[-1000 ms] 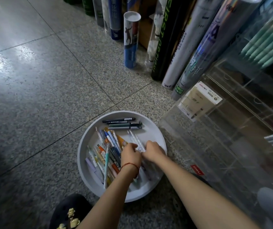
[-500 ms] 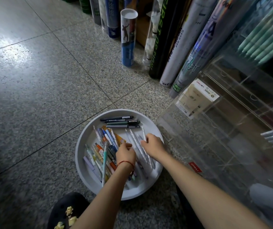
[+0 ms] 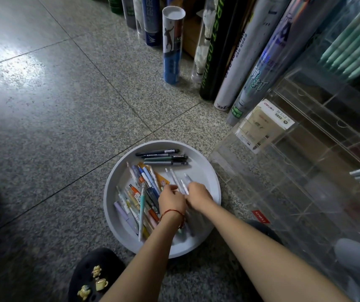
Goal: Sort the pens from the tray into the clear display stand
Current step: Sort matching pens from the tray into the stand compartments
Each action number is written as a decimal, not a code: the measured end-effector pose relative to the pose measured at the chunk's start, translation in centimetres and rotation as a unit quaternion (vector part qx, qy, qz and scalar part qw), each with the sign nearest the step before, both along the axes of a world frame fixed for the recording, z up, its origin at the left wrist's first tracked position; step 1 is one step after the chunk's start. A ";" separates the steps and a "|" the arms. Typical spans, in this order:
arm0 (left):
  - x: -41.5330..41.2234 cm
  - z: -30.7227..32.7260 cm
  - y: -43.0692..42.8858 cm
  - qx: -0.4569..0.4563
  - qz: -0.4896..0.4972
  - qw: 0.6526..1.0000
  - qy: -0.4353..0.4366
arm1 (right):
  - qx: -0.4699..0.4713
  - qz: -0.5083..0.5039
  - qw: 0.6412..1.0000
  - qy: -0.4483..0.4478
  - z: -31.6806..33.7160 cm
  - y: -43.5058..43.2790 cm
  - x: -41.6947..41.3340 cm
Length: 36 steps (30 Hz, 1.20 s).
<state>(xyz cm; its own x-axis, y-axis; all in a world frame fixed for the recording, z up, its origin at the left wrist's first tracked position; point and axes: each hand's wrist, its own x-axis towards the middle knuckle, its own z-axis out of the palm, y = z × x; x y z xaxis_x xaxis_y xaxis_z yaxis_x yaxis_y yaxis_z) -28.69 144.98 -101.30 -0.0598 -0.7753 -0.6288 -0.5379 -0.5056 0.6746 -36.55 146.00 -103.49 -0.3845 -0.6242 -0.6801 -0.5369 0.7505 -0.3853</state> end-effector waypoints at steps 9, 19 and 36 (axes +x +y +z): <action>-1.9 5.6 -2.6 0.142 0.107 0.942 0.286 | -0.087 0.071 0.980 -0.166 10.6 1.7 -4.2; -4.3 17.1 3.4 0.125 -0.130 0.936 0.303 | -0.310 -0.318 0.846 -0.294 24.3 6.3 -10.3; -16.9 31.6 8.6 -0.285 -0.355 0.836 0.305 | -0.287 -0.004 0.938 0.194 37.8 18.6 -18.1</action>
